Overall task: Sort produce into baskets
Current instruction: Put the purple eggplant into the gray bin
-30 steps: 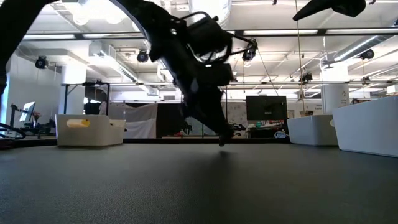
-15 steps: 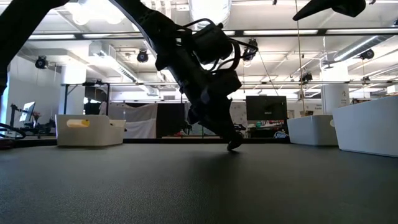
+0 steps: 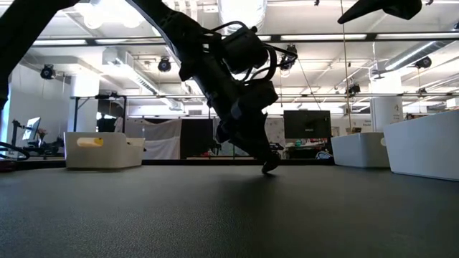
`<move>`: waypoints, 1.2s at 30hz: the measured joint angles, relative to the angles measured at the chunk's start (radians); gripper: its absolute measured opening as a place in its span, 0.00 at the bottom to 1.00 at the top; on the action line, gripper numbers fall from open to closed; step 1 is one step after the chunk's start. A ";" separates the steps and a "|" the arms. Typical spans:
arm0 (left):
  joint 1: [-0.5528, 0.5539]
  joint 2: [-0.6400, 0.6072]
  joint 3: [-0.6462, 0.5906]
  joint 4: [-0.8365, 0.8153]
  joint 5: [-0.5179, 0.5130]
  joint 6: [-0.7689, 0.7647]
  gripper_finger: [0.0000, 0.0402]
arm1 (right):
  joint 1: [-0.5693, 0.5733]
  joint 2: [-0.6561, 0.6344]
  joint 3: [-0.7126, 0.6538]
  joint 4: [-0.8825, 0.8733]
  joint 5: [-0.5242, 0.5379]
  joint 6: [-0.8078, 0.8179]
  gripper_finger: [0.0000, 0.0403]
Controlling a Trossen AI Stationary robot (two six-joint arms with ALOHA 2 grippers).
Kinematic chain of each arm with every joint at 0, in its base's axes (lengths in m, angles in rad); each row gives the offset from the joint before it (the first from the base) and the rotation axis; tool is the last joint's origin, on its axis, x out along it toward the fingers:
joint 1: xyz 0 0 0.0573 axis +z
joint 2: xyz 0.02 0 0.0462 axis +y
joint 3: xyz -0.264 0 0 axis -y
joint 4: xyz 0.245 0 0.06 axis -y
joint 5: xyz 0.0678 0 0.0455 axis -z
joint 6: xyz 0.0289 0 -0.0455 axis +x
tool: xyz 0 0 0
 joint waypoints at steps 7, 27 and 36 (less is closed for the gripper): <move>0.000 -0.003 0.000 -0.009 0.000 0.004 0.14 | 0.000 0.000 0.000 0.000 0.000 0.000 0.62; 0.000 -0.165 -0.002 -0.158 -0.007 0.046 0.58 | -0.008 0.000 0.000 0.001 0.219 -0.076 0.62; 0.000 -0.391 -0.009 -0.261 -0.034 0.080 0.57 | -0.011 -0.003 0.000 0.035 0.524 -0.022 0.62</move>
